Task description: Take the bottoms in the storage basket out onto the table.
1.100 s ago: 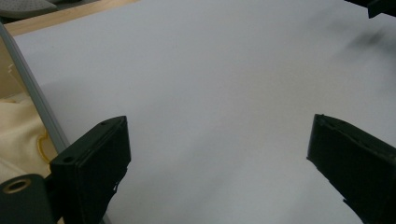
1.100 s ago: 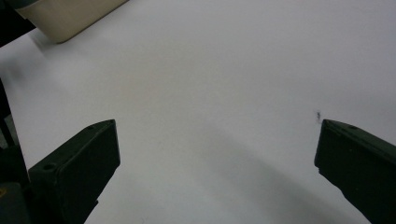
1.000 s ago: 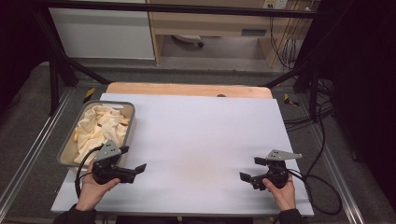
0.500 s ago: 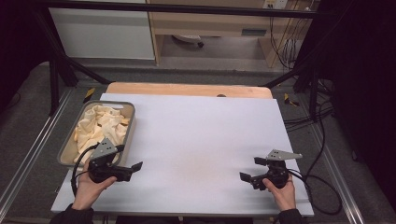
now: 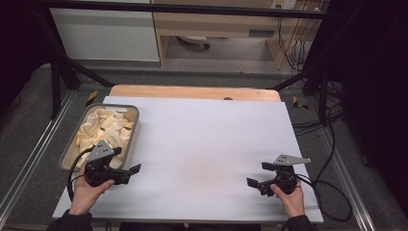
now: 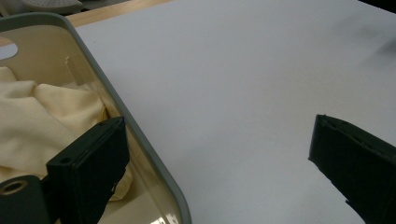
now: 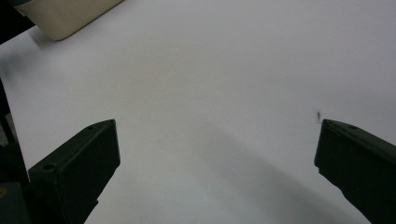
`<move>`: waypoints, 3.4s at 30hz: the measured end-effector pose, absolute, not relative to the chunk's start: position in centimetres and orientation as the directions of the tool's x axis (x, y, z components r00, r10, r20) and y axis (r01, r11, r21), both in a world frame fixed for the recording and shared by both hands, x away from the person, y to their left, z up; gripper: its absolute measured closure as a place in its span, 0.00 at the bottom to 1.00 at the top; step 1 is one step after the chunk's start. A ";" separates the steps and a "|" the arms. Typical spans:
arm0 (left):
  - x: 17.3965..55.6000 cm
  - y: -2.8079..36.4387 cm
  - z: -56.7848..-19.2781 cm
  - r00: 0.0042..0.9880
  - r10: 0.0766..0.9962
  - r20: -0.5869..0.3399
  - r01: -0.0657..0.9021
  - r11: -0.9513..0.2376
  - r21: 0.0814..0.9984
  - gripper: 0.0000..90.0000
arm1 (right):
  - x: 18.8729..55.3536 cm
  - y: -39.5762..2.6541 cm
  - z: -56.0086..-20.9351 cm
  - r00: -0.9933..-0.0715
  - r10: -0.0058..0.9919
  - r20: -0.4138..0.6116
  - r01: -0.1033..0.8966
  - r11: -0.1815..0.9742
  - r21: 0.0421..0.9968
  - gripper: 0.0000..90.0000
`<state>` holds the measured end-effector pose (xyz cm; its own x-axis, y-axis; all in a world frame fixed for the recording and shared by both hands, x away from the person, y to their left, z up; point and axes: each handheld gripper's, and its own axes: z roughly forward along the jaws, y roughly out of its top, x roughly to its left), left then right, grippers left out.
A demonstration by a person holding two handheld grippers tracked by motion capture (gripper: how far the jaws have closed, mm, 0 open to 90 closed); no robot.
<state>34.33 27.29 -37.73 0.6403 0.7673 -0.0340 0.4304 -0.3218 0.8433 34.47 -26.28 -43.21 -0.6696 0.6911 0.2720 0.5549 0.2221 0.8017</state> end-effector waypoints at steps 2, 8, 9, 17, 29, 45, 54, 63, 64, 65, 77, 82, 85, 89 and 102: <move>34.4 27.5 -37.7 0.637 0.770 -0.035 0.433 -0.319 0.843 0.05 | 34.5 -26.3 -43.2 -0.669 0.691 0.273 0.556 0.222 0.801 0.01; 34.4 28.1 -37.7 0.623 0.781 -0.031 0.437 -0.315 0.842 0.05 | 34.5 -26.2 -43.2 -0.669 0.692 0.271 0.555 0.222 0.802 0.01; 34.5 28.2 -37.6 0.621 0.783 -0.028 0.438 -0.317 0.841 0.05 | 34.5 -26.3 -43.2 -0.670 0.692 0.270 0.554 0.223 0.802 0.01; 34.6 28.8 -37.7 0.608 0.793 -0.031 0.448 -0.311 0.838 0.05 | 34.4 -26.2 -43.2 -0.667 0.694 0.271 0.557 0.223 0.800 0.01; 35.0 30.1 -37.1 0.575 0.818 -0.026 0.465 -0.300 0.833 0.05 | 34.4 -26.2 -43.2 -0.666 0.695 0.271 0.559 0.225 0.798 0.01; 36.6 32.4 -35.2 0.514 0.858 -0.015 0.486 -0.277 0.829 0.05 | 34.5 -26.2 -43.3 -0.666 0.697 0.265 0.557 0.230 0.798 0.01; 38.6 33.3 -34.3 0.483 0.876 0.002 0.507 -0.281 0.815 0.05 | 34.5 -26.2 -43.3 -0.664 0.698 0.267 0.560 0.228 0.796 0.01; 40.8 33.7 -35.1 0.438 0.899 0.015 0.550 -0.282 0.786 0.05 | 34.5 -26.2 -43.3 -0.664 0.698 0.268 0.561 0.228 0.796 0.01; 40.8 33.7 -35.1 0.438 0.899 0.015 0.550 -0.282 0.786 0.05 | 34.5 -26.2 -43.3 -0.664 0.698 0.268 0.561 0.228 0.796 0.01; 41.1 33.8 -35.2 0.431 0.902 0.016 0.556 -0.279 0.783 0.05 | 34.5 -26.2 -43.3 -0.663 0.699 0.268 0.562 0.227 0.795 0.01; 43.5 34.3 -36.6 0.368 0.929 0.047 0.584 -0.269 0.766 0.05 | 34.5 -26.2 -43.3 -0.662 0.700 0.266 0.562 0.229 0.795 0.01; 44.3 34.5 -37.5 0.344 0.938 0.052 0.605 -0.263 0.751 0.06 | 34.5 -26.2 -43.3 -0.661 0.701 0.268 0.563 0.227 0.795 0.01; 44.6 34.5 -37.9 0.337 0.939 0.063 0.619 -0.272 0.737 0.05 | 34.5 -26.2 -43.3 -0.662 0.701 0.267 0.562 0.228 0.795 0.01; 45.1 34.6 -38.3 0.327 0.943 0.057 0.638 -0.265 0.723 0.05 | 34.5 -26.2 -43.3 -0.664 0.699 0.266 0.562 0.231 0.794 0.01; 45.7 35.1 -40.4 0.312 0.950 0.018 0.681 -0.237 0.693 0.04 | 34.5 -26.2 -43.3 -0.662 0.700 0.269 0.565 0.230 0.793 0.01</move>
